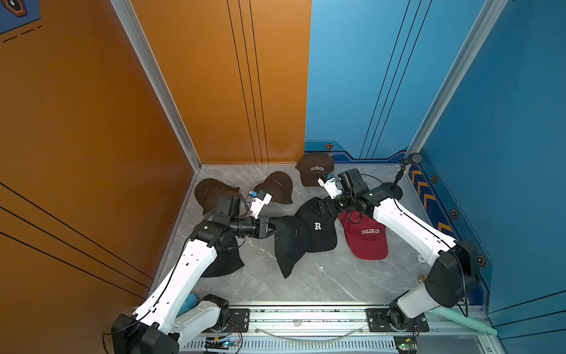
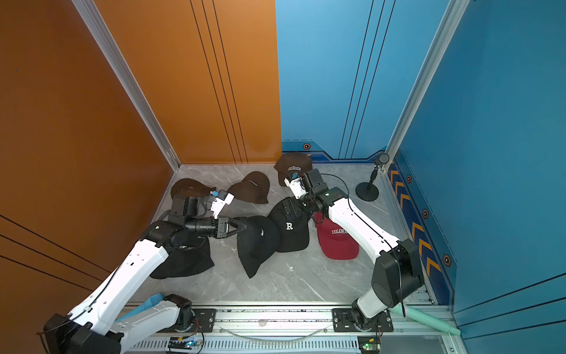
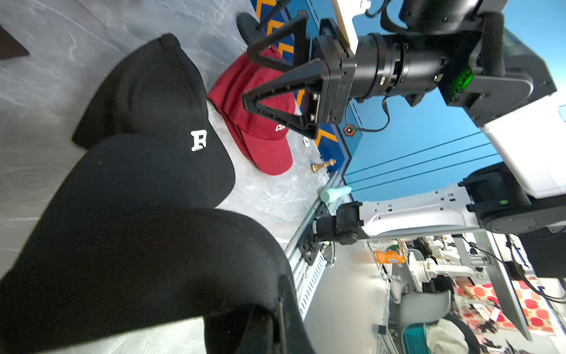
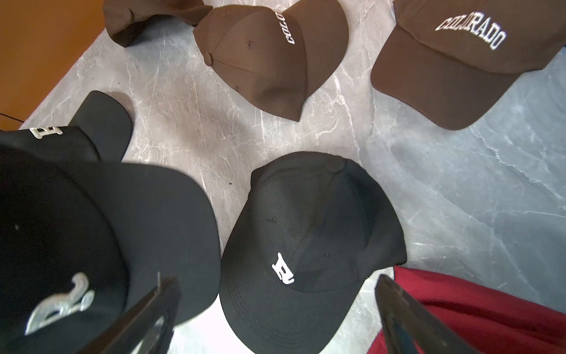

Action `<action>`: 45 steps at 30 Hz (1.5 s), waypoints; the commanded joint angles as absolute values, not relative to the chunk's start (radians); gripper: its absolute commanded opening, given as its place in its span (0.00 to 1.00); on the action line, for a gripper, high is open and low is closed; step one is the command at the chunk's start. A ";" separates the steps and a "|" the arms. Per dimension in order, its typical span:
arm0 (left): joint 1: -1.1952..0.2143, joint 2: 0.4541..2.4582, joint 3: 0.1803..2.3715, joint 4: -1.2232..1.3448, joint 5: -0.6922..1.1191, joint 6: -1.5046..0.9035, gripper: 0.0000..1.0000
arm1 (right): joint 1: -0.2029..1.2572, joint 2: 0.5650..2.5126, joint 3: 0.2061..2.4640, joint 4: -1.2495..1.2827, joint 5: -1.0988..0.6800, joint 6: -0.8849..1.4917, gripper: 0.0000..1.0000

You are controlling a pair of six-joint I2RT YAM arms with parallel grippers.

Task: Stack the baseball caps by color
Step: Place the baseball cap at the center of the board.

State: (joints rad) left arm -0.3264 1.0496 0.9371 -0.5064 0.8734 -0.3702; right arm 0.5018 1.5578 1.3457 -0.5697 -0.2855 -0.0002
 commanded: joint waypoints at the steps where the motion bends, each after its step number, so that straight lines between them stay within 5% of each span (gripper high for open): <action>1: -0.379 1.035 0.919 -0.509 0.963 -0.317 0.00 | 0.507 1.525 1.363 -0.611 -0.253 0.012 1.00; 7: -0.475 1.090 0.869 -0.496 0.959 -0.282 0.00 | 0.515 1.513 1.347 -0.615 -0.240 0.017 1.00; 20: -0.382 1.279 0.847 -0.622 0.726 -0.233 0.00 | 0.517 1.512 1.335 -0.610 -0.236 0.012 1.00; 27: -0.319 1.270 0.874 -0.693 0.582 -0.213 0.76 | 0.515 1.514 1.325 -0.607 -0.249 0.000 1.00; 30: -0.304 1.239 0.898 -0.713 0.551 -0.217 0.94 | 0.525 1.509 1.313 -0.610 -0.286 -0.030 1.00; 38: -0.331 1.102 0.859 -0.731 0.476 -0.347 1.00 | 0.768 1.389 1.109 -0.461 -0.417 -0.332 1.00; 45: -0.360 0.852 0.689 -0.681 0.042 -0.594 0.98 | 0.871 1.448 1.088 -0.348 -0.447 -0.450 1.00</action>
